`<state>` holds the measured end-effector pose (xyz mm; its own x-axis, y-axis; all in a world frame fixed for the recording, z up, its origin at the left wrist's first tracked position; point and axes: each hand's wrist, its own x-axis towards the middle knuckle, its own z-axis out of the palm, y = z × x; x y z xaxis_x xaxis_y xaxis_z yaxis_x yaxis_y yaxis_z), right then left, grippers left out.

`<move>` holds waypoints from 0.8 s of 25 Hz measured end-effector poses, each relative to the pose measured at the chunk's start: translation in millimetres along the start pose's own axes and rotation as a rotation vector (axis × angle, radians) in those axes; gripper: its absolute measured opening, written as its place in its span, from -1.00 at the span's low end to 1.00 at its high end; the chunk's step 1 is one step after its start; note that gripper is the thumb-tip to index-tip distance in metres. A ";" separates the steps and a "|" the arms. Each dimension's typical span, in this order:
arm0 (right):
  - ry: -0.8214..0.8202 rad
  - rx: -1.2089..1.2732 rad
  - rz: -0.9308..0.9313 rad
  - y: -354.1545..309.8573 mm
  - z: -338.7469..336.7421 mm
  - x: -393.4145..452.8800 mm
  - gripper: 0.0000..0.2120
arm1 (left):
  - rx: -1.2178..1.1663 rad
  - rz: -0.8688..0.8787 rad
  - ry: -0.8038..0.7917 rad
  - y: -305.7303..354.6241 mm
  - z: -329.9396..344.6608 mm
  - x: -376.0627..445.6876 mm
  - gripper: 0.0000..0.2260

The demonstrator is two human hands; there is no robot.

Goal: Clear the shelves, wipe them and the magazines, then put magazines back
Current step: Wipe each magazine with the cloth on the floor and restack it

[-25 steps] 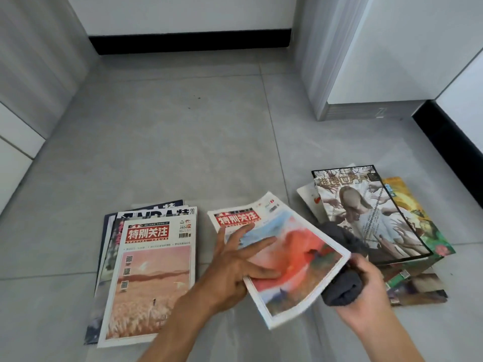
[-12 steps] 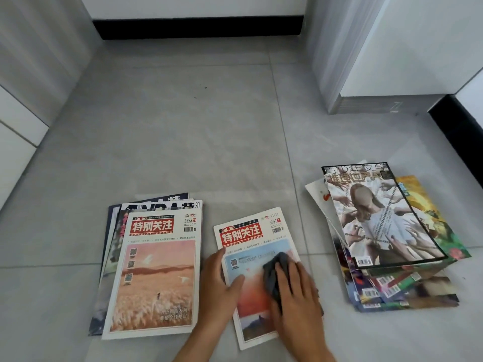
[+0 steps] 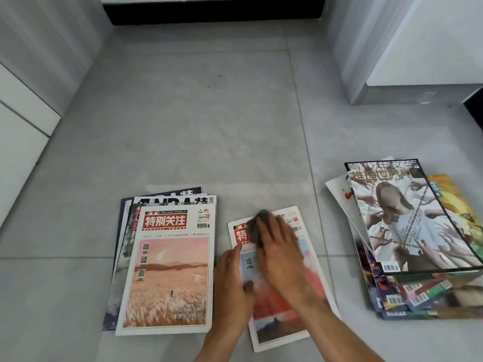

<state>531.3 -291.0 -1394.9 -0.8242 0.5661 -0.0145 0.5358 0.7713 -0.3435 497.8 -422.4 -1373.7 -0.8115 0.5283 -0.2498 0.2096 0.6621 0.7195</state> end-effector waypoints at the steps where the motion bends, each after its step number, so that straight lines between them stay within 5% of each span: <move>1: -0.032 0.016 -0.135 -11.8 6.7 -0.1 -0.44 | -0.028 0.023 0.030 -0.9 0.4 0.8 -0.31; 4: -0.095 0.072 -0.360 15.8 -0.5 9.3 -0.41 | -0.071 -0.013 0.034 0.6 0.0 -0.2 -0.25; 8: 0.052 -0.001 0.050 59.5 -19.5 10.4 -0.43 | -0.062 -0.068 -0.016 4.6 -2.9 -5.1 -0.20; 11: 0.063 0.009 0.033 20.5 -8.4 -15.6 -0.42 | -0.062 -0.072 -0.008 0.2 -3.3 -2.3 -0.23; 15: 0.013 0.030 -0.224 3.7 3.4 -101.6 -0.46 | -0.320 -0.192 0.033 4.2 -4.8 5.1 -0.43; 20: 0.056 0.020 -0.032 3.4 11.4 -153.6 -0.42 | -0.767 -0.506 0.063 32.3 -13.6 12.9 -0.85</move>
<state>657.7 -378.6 -1404.6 -0.8288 0.5574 0.0493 0.5055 0.7836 -0.3612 486.7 -401.5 -1344.9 -0.7407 0.2269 -0.6324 -0.5795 0.2607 0.7722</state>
